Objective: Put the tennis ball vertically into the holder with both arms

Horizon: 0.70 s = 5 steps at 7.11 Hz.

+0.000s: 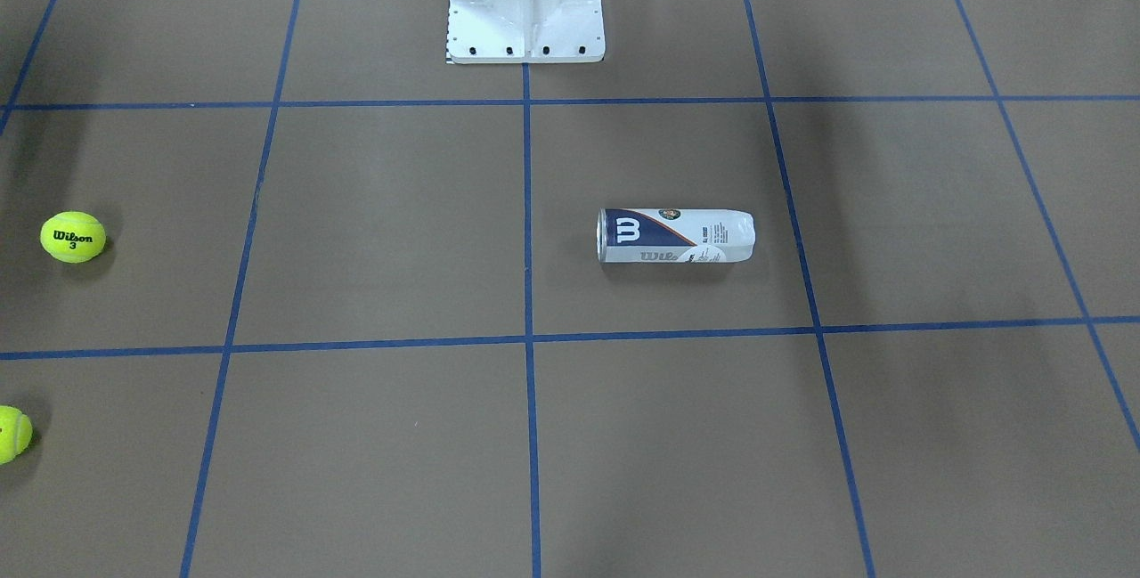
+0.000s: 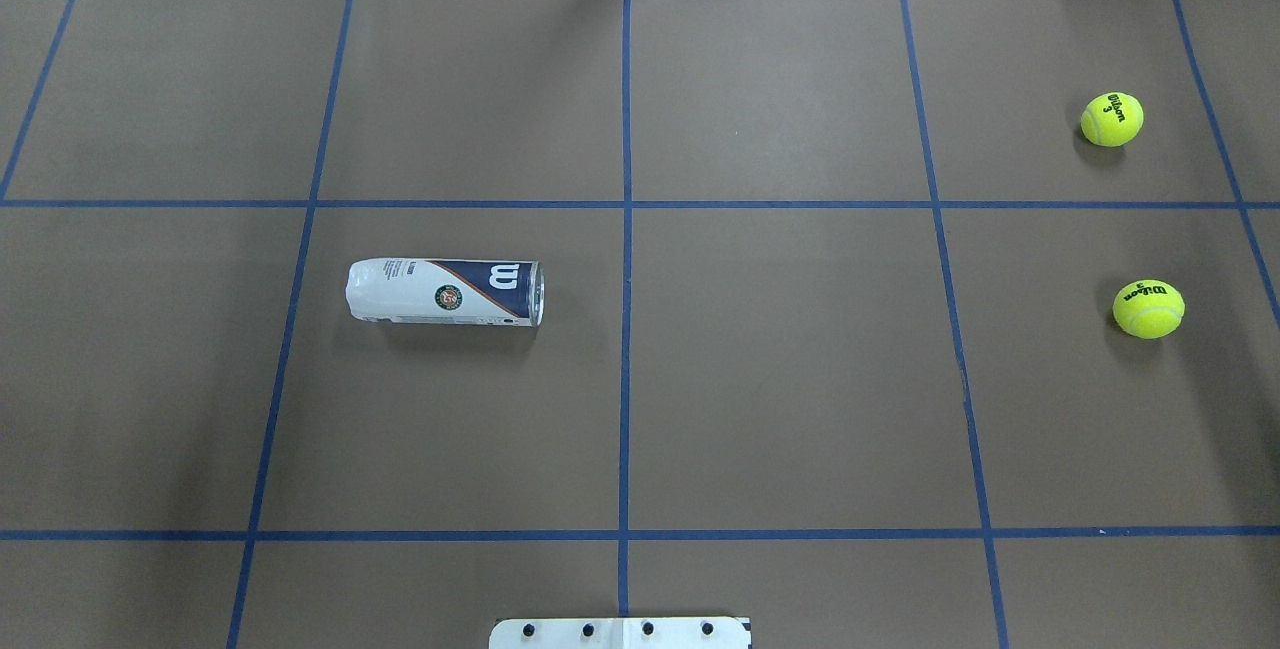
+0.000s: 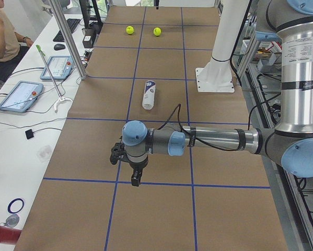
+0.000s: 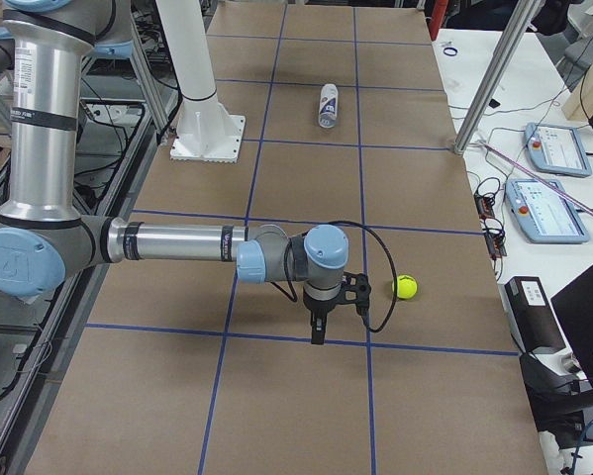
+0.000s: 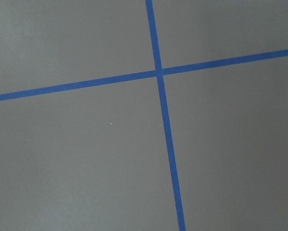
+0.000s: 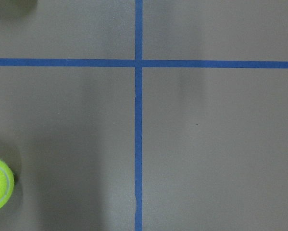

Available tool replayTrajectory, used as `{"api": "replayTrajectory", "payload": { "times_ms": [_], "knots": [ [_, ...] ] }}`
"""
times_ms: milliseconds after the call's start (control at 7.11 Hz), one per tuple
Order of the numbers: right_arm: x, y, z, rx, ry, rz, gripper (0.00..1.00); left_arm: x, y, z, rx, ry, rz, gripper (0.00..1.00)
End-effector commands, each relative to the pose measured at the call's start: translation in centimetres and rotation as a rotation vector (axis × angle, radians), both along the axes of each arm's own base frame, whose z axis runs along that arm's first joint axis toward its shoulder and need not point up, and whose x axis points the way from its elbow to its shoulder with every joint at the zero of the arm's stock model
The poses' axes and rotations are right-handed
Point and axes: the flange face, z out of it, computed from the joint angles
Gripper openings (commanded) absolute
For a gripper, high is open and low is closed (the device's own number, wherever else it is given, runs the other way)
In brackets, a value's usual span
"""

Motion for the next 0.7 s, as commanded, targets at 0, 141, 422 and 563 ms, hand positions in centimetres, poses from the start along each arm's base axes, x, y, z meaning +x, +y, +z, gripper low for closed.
{"api": "replayTrajectory", "payload": {
  "times_ms": [0, 141, 422, 563],
  "knots": [
    [0.0, 0.0, 0.0, -0.001, 0.000, 0.001, 1.00, 0.1, -0.3, -1.5, 0.027, 0.005, 0.002, 1.00],
    [0.0, 0.0, 0.1, -0.002, 0.000, 0.001, 1.00, 0.1, -0.1, -1.9, 0.035, 0.005, 0.002, 1.00],
    [0.0, -0.1, -0.6, 0.013, -0.004, 0.001, 0.99, 0.1, -0.1, -4.3, 0.080, 0.007, 0.001, 1.00],
    [0.0, -0.3, -2.0, 0.046, -0.003, -0.002, 1.00, 0.2, -0.2, -4.6, 0.088, 0.008, 0.002, 1.00]
  ]
}}
